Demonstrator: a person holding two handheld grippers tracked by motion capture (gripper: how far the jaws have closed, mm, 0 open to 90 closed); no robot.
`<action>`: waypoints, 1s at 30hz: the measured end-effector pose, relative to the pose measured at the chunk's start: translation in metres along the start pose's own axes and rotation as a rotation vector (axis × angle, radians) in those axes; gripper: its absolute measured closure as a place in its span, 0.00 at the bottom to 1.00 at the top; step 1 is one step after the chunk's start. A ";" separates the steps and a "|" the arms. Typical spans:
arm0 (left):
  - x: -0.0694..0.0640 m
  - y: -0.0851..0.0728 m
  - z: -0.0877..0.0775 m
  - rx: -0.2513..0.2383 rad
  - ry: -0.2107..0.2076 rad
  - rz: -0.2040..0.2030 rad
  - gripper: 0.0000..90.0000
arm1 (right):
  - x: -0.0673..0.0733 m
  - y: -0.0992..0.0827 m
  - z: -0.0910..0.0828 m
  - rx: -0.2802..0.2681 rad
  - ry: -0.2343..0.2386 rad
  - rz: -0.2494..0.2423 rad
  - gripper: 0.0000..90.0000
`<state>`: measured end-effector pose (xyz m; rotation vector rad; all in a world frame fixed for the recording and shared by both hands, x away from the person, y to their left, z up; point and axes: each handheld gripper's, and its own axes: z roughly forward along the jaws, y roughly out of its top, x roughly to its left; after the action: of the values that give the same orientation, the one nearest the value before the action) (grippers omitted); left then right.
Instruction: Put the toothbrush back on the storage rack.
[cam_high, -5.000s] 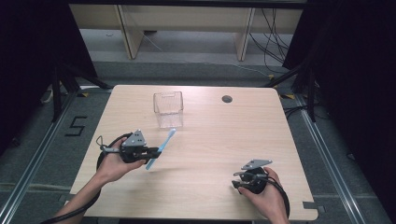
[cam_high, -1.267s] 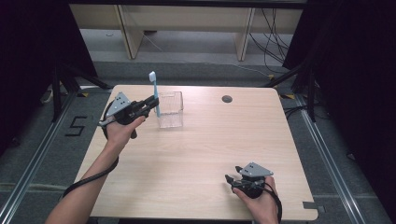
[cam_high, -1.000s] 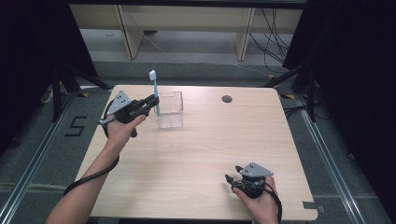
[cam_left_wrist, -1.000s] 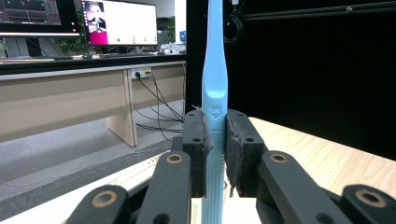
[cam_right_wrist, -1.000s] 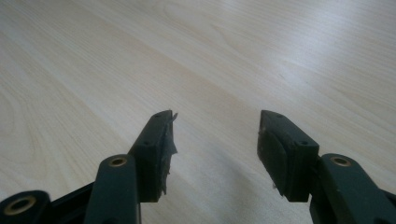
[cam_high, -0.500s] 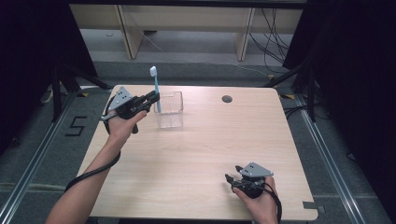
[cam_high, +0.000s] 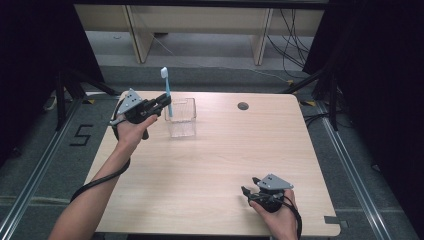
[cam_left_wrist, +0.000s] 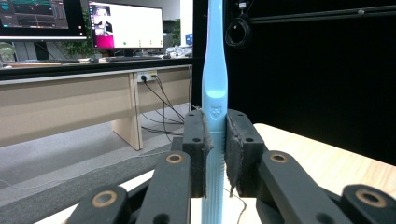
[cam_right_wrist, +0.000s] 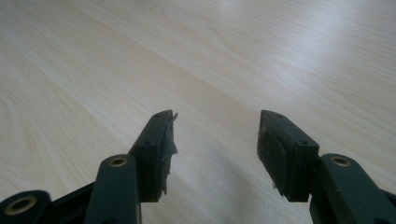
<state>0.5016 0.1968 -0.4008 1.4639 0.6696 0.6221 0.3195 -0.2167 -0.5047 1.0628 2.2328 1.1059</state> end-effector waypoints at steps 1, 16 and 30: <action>0.001 0.000 0.000 0.003 0.004 -0.002 0.87 | 0.000 0.000 0.000 0.000 0.000 0.002 0.52; 0.011 -0.009 0.002 0.026 0.030 -0.006 0.87 | 0.002 -0.001 0.000 0.011 0.007 0.022 0.52; 0.016 -0.018 0.004 0.041 0.047 -0.012 0.87 | 0.003 -0.001 0.001 0.018 0.009 0.026 0.52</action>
<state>0.5151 0.2052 -0.4196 1.4863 0.7311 0.6378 0.3180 -0.2147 -0.5065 1.0991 2.2453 1.1054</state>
